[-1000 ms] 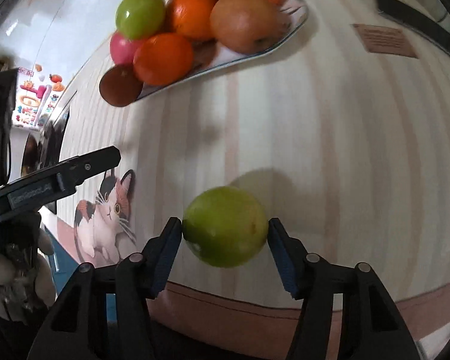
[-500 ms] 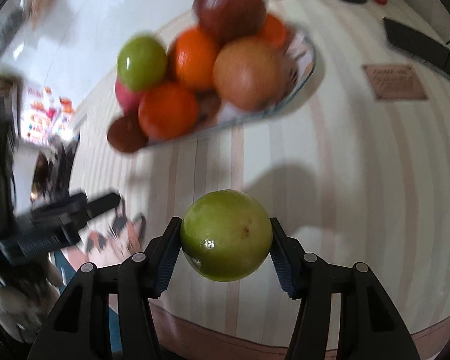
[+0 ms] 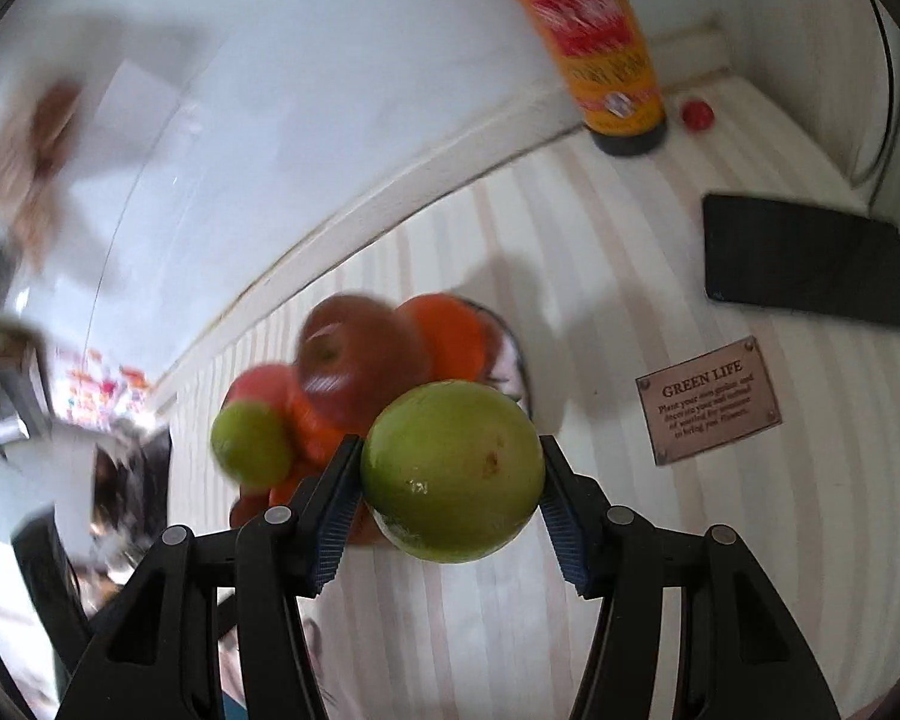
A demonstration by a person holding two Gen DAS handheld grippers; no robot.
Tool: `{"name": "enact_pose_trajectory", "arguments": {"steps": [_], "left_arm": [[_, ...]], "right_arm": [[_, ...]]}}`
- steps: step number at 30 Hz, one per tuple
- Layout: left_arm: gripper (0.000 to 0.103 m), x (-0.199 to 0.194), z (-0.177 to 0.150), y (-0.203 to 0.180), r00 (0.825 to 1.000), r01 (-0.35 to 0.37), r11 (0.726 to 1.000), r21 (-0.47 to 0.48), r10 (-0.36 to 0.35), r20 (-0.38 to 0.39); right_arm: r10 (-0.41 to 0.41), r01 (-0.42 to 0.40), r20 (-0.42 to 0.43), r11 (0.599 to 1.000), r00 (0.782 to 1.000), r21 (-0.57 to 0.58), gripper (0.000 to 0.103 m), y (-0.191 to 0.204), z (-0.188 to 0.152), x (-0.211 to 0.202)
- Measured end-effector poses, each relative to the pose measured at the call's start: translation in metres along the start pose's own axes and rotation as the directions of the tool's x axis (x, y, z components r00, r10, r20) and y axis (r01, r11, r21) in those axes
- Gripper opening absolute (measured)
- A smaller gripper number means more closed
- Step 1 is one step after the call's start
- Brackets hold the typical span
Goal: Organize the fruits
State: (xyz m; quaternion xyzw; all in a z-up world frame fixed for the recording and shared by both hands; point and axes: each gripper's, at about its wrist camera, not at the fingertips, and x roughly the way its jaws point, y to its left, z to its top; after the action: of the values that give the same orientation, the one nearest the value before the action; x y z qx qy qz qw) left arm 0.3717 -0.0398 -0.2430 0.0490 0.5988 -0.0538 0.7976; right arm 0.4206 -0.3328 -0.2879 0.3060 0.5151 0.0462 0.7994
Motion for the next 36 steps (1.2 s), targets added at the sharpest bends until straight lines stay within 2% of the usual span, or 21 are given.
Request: {"name": "enact_pose_trajectory", "arguments": {"steps": [2, 5, 14, 19, 23, 29, 36], "left_arm": [[0.102, -0.001, 0.002, -0.001, 1.000, -0.002, 1.000, 0.004, 0.002, 0.004], [0.102, 0.000, -0.001, -0.004, 1.000, -0.008, 1.000, 0.010, 0.008, 0.002], [0.102, 0.013, -0.009, -0.011, 0.999, -0.017, 1.000, 0.016, 0.017, -0.027], [0.102, 0.015, -0.009, -0.015, 0.999, -0.027, 0.999, 0.024, 0.028, -0.033], [0.102, 0.017, -0.009, -0.017, 0.999, -0.027, 0.999, 0.025, 0.028, -0.045], [0.102, 0.021, -0.009, -0.021, 0.998, -0.027, 0.999, 0.031, 0.029, -0.055], [0.102, 0.022, -0.009, -0.026, 0.998, -0.028, 0.999, 0.041, 0.030, -0.054]], "right_arm": [[0.026, -0.025, -0.011, 0.998, 1.000, 0.052, 0.059, -0.013, 0.007, 0.011], [0.049, -0.047, -0.029, 0.997, 0.998, 0.064, 0.059, -0.021, 0.009, 0.028], [0.033, -0.033, -0.043, 0.999, 0.999, 0.015, 0.059, -0.022, 0.018, 0.050], [0.029, -0.031, -0.033, 0.998, 0.999, -0.052, 0.060, -0.020, 0.017, 0.051], [0.010, -0.014, -0.030, 0.988, 0.999, -0.155, 0.060, -0.010, 0.015, 0.051], [0.047, -0.055, -0.047, 0.979, 0.998, -0.199, 0.061, -0.011, 0.019, 0.047], [0.125, -0.128, -0.031, 0.980, 0.992, -0.153, 0.064, -0.022, 0.018, 0.038]]}}
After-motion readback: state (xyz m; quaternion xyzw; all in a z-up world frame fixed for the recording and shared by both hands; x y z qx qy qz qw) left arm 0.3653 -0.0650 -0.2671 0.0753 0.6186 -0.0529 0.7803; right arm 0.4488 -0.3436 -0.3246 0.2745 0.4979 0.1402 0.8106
